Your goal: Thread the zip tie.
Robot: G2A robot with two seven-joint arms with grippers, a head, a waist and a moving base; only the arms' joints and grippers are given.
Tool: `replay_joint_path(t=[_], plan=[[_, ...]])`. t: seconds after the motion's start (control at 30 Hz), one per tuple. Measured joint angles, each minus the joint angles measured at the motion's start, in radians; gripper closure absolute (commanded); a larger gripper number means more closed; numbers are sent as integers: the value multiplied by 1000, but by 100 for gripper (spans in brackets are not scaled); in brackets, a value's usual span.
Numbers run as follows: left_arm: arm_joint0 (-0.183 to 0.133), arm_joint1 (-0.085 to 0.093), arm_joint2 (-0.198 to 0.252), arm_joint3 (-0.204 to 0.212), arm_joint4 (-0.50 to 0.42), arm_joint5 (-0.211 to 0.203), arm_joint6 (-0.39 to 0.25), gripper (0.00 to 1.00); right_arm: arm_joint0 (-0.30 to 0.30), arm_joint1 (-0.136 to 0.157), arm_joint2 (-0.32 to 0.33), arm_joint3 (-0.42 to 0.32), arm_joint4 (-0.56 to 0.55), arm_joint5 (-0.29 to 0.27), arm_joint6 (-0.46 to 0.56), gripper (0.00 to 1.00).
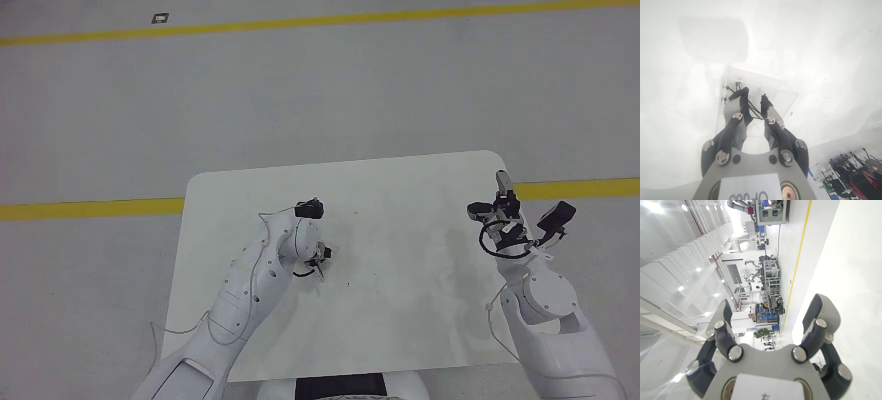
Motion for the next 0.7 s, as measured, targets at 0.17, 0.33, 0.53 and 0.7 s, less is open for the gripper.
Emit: replay_joint_path(t=[0.17, 0.33, 0.53, 0.7], plan=[[-11, -5, 8, 26, -5, 0, 3, 83, 0, 0, 0, 0, 0, 0, 0, 0], [-14, -8, 9, 37, -3, 0, 1, 81, 0, 0, 0, 0, 0, 0, 0, 0], [-15, -11, 9, 48, -2, 0, 4, 87, 0, 0, 0, 0, 0, 0, 0, 0], [-19, -13, 9, 61, 0, 0, 6, 100, 0, 0, 0, 0, 0, 0, 0, 0]])
